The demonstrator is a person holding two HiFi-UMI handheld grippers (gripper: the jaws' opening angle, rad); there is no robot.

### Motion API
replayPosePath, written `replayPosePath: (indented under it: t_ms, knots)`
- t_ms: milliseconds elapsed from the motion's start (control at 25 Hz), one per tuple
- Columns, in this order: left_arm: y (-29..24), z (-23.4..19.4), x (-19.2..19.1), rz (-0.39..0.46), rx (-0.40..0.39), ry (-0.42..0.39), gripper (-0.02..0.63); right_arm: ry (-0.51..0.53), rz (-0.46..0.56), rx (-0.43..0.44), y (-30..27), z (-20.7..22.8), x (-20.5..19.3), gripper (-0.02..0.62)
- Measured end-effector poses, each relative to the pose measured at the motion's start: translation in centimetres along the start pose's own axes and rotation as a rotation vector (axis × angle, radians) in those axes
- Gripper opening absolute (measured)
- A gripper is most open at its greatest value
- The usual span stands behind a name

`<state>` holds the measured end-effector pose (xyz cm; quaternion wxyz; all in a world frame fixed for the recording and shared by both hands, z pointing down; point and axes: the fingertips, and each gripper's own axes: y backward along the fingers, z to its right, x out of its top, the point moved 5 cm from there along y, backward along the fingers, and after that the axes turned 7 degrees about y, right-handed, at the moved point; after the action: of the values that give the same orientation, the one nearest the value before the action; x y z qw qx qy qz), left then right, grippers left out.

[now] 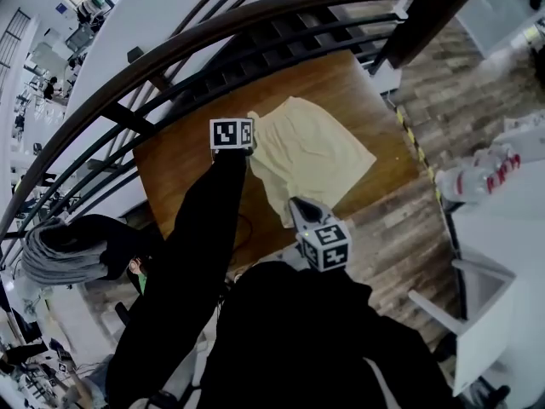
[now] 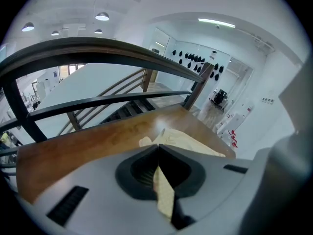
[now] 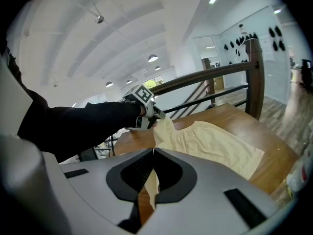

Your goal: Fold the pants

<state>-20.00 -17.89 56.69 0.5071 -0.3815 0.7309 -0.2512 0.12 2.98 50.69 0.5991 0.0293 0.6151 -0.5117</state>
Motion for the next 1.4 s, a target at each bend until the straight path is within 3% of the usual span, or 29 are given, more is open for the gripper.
replayPosePath:
  t_ms: [400, 1400]
  knots:
    - [-1.5, 3.0, 2.2, 0.036, -0.053, 0.13, 0.006, -0.053, 0.034, -0.138, 3.0, 7.0, 0.1, 0.009]
    - [-9.9, 9.6, 4.4, -0.008, -0.066, 0.123, 0.006, -0.156, -0.038, -0.373, 3.1, 22.3, -1.7, 0.009]
